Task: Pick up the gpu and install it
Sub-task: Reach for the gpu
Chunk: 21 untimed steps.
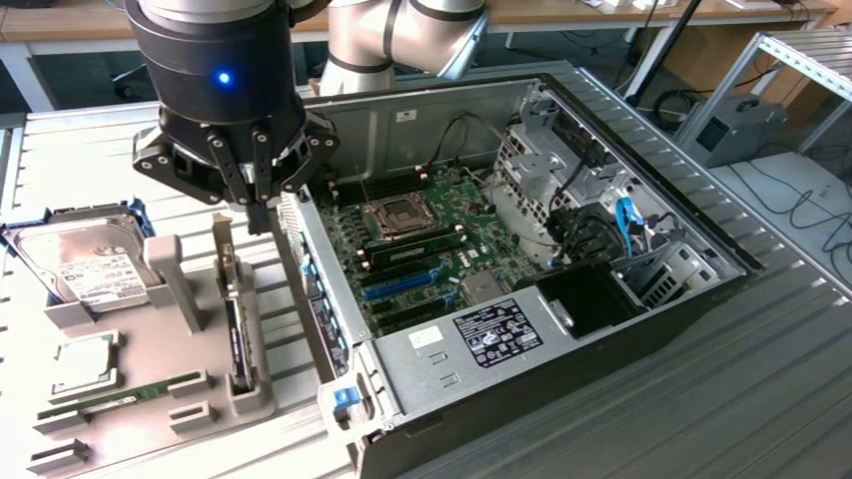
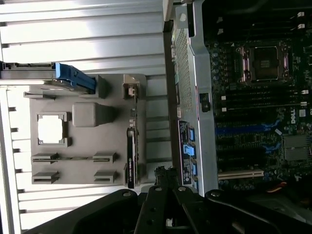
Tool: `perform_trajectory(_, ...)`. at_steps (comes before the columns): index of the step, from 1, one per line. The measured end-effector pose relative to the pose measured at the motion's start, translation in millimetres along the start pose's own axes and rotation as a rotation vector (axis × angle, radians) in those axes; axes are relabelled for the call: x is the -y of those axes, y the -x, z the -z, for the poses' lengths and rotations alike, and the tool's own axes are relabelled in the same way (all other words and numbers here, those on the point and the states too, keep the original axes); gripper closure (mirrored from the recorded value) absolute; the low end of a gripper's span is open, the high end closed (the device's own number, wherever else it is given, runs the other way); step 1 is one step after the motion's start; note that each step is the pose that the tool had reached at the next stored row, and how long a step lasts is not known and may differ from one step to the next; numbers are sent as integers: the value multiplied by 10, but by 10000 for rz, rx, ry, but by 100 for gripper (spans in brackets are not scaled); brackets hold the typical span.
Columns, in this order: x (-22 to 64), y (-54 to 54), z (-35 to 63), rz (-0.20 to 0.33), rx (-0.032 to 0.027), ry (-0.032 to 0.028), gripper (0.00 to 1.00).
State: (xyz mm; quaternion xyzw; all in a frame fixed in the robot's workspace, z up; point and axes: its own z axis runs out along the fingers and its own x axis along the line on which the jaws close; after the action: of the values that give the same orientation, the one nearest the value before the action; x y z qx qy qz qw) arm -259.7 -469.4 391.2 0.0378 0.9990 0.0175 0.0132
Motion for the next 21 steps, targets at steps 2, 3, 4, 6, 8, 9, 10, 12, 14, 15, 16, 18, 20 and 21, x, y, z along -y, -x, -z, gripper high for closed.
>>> perform_trajectory(2,11,1,1,0,-1,-1,89)
perform_trajectory(3,16,1,1,0,-1,-1,89)
perform_trajectory(4,45,3,2,0,-1,-3,89)
perform_trajectory(6,175,13,7,0,0,-10,89)
perform_trajectory(8,226,17,8,0,0,-11,89)
perform_trajectory(9,254,19,9,0,1,-12,89)
perform_trajectory(10,280,21,10,0,0,-13,89)
perform_trajectory(12,345,26,12,0,1,-17,89)
perform_trajectory(14,352,27,12,0,1,-18,89)
perform_trajectory(15,352,27,12,1,1,-18,89)
perform_trajectory(16,352,27,12,0,1,-18,89)
perform_trajectory(18,352,27,12,0,1,-18,89)
perform_trajectory(20,352,27,12,1,1,-18,89)
perform_trajectory(21,352,27,12,0,1,-18,89)
